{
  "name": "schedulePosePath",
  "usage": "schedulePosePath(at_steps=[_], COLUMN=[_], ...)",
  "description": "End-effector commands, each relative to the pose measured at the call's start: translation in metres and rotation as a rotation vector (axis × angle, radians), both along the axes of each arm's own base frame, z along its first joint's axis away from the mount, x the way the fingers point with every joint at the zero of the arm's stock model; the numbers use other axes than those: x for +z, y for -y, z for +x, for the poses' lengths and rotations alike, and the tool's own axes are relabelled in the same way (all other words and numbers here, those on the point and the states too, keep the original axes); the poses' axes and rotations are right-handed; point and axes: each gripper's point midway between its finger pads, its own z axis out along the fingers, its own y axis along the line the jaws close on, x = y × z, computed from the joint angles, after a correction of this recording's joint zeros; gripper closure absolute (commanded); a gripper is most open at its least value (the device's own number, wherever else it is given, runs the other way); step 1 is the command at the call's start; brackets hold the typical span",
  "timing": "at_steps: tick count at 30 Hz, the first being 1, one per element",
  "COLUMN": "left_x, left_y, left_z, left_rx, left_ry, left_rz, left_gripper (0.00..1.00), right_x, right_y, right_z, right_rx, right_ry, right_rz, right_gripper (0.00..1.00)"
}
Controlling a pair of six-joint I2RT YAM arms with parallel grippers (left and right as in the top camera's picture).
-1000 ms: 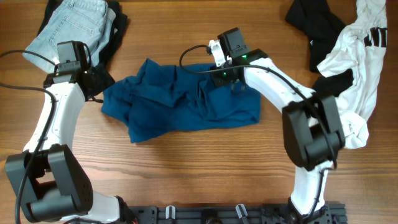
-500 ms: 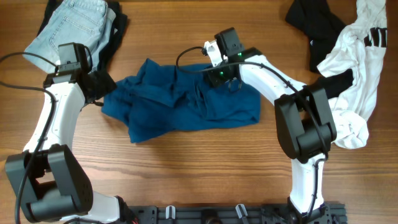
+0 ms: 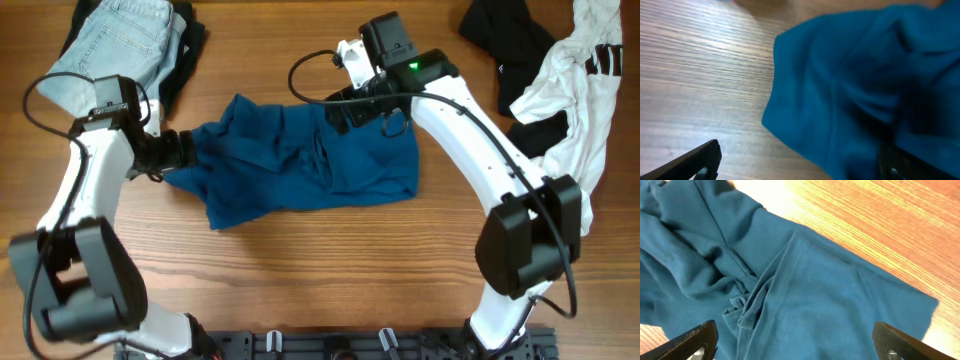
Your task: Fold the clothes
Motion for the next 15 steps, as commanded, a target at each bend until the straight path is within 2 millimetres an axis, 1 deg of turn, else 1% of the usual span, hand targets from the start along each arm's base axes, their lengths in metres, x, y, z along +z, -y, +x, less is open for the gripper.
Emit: schedulePosePath(at_steps=[1, 4, 7, 10, 15], left_x=[-0.028, -0.047, -0.055, -0.055, -0.047], left_y=[-0.008, -0.011, -0.008, 0.0, 0.027], left_z=[-0.002, -0.007, -0.006, 0.0, 0.014], left_rx=[-0.046, -0.054, -0.053, -0.062, -0.171], left_ry=[-0.064, -0.112, -0.122, -0.092, -0.002], left_rz=[-0.027, -0.039, -0.063, -0.112, -0.253], left_gripper=[0.0, 0.0, 0.0, 0.0, 0.0], right_x=[0.008, 0.007, 0.007, 0.007, 0.007], right_y=[0.013, 0.019, 0.025, 0.026, 0.026], right_z=[0.007, 0.009, 0.011, 0.012, 0.012], right_rx=[-0.04, -0.056, -0.067, -0.07, -0.081], right_ry=[0.014, 0.012, 0.01, 0.01, 0.006], right_rz=[-0.012, -0.012, -0.013, -0.013, -0.009], right_gripper=[0.0, 0.0, 0.0, 0.0, 0.01])
